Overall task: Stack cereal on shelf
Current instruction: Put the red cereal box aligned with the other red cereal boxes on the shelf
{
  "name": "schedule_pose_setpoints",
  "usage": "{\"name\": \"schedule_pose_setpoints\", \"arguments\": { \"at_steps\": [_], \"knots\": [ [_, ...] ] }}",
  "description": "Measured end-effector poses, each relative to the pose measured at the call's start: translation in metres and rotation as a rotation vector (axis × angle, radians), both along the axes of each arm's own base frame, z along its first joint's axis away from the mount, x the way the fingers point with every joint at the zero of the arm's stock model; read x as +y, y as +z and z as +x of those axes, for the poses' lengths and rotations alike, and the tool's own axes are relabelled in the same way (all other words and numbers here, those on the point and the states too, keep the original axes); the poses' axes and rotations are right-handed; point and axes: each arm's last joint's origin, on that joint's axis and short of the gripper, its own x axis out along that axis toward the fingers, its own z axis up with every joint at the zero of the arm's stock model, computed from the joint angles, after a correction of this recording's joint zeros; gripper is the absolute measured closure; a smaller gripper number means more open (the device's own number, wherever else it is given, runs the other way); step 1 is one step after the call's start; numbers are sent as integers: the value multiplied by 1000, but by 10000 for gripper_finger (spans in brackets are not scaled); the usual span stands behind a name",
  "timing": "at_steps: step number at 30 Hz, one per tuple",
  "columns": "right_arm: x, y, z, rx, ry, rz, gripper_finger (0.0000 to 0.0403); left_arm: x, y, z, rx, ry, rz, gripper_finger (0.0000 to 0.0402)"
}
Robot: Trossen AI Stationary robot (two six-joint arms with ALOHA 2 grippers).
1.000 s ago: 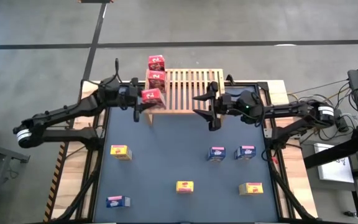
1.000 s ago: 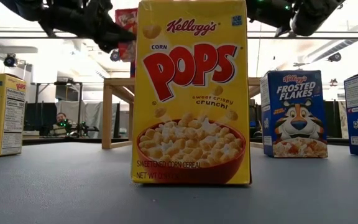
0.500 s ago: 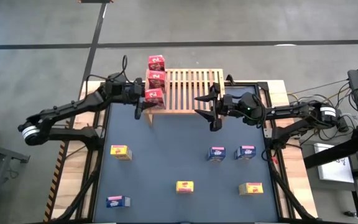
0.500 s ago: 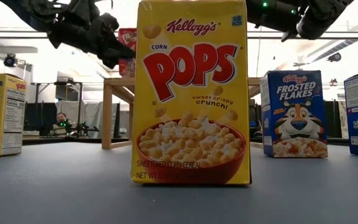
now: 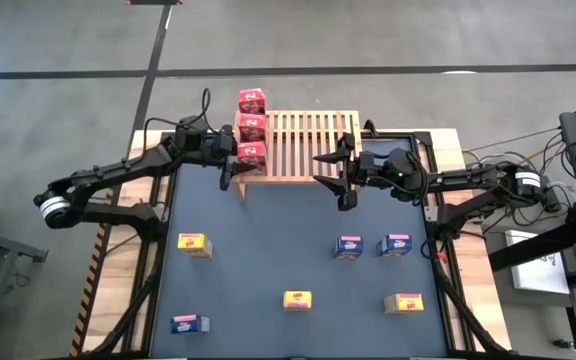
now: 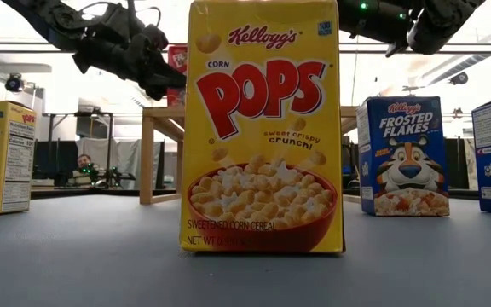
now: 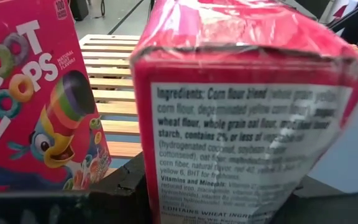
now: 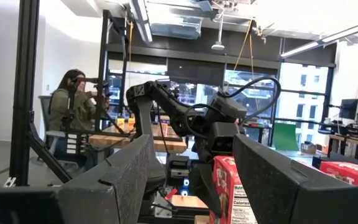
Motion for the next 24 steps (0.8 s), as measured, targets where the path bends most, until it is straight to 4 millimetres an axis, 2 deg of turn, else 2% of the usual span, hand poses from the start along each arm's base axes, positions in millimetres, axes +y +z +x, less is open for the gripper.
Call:
{"name": "schedule_pose_setpoints", "arguments": {
  "at_steps": [8, 18, 24],
  "knots": [
    [0, 0, 0, 2, 0, 0, 184, -2, 2, -2, 4, 9, 4, 230],
    [0, -1, 0, 3, 1, 2, 184, -3, -4, -6, 66, 47, -19, 181],
    [0, 0, 0, 2, 1, 2, 184, -4, -2, -8, 63, 47, -17, 170]
  ]
}}
